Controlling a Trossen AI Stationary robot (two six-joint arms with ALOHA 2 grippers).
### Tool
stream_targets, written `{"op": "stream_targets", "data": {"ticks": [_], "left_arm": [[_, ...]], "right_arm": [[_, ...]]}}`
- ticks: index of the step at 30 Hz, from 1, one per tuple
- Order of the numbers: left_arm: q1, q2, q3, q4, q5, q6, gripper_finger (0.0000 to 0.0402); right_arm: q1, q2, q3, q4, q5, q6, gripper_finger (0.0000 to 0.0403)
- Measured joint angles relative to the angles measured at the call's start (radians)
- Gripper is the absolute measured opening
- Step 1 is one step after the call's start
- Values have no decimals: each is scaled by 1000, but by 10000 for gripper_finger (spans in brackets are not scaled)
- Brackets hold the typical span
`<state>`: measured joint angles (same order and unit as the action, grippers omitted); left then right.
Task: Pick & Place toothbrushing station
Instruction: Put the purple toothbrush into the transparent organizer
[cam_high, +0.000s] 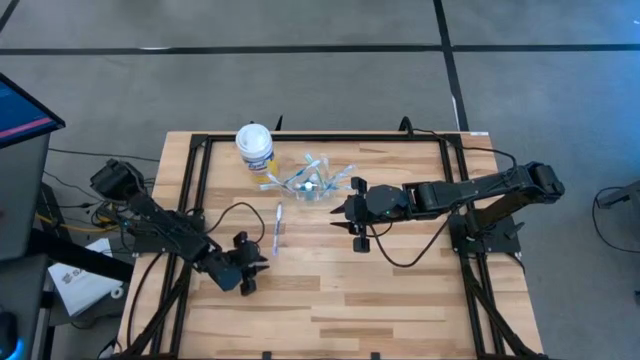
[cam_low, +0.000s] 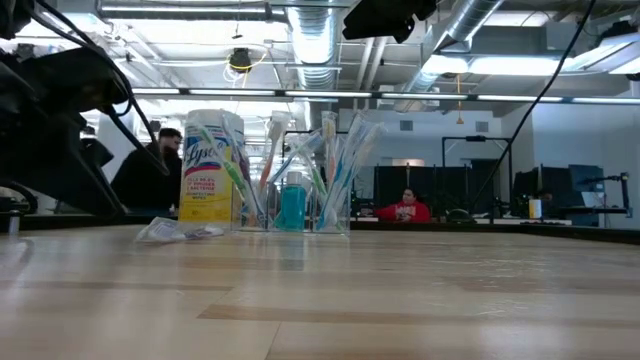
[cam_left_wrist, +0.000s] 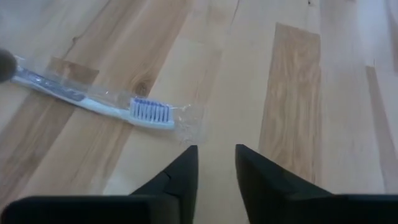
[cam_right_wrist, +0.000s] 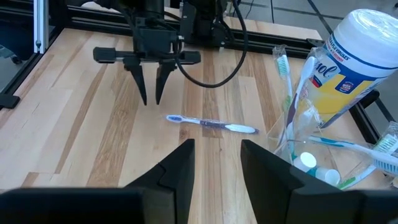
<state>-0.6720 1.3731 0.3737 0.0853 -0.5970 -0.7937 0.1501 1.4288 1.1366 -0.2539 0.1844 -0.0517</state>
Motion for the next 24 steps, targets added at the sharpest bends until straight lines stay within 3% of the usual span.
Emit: {"op": "stream_targets", "data": {"ticks": [7,24], "left_arm": [[0,0,0,2,-23,-51,139],[6,158,3,77,-65,-144,122]], "right_arm": [[0,0,0,0,0,0,121],[0,0,0,1,0,0,121]]}}
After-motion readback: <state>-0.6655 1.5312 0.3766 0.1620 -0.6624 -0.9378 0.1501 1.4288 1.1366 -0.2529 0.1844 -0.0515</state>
